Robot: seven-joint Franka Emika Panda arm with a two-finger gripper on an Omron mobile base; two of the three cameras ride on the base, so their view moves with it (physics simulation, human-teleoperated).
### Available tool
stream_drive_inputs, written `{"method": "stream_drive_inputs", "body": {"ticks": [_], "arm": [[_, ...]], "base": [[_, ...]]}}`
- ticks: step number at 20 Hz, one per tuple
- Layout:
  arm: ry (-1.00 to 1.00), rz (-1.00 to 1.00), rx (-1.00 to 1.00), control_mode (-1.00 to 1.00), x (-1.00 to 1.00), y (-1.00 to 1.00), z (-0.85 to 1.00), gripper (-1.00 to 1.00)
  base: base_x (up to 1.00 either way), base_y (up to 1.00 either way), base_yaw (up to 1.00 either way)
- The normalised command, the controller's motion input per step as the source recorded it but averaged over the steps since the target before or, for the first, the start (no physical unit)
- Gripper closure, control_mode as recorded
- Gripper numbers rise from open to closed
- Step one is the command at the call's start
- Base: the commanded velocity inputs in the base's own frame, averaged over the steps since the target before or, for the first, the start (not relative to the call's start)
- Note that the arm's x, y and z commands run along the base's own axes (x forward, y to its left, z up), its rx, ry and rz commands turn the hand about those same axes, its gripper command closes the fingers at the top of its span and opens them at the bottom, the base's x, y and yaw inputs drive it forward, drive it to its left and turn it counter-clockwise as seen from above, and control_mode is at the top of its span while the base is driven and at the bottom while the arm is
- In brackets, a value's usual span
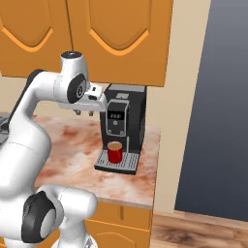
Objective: Pick up the brewed coffee from the coffee machine and place it next to the breakfast plate on the dining counter.
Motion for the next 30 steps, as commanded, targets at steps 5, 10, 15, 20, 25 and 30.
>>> {"method": "stream_drive_inputs", "body": {"ticks": [5,10,15,20,25,30], "arm": [[-0.15,0.06,0.00,-1.00,-0.15,-0.02,-0.05,-1.00],[-0.31,0.09,0.05,-1.00,-0.29,-0.21,-0.43,-1.00],[-0.28,0.15,0.08,-1.00,-0.17,-0.35,-0.44,-1.00],[-0.27,0.16,0.12,-1.00,-0.05,-0.70,-0.50,-1.00],[-0.21,0.15,0.13,-1.00,0.00,-0.68,-0.47,-1.00],[-0.15,0.15,0.09,-1.00,0.07,-0.54,-0.44,-1.00]], "base": [[0.00,0.00,0.00],[0.00,0.00,0.00],[0.00,0.00,0.00],[0.00,0.00,0.00],[0.00,0.00,0.00],[0.00,0.00,0.00]]}}
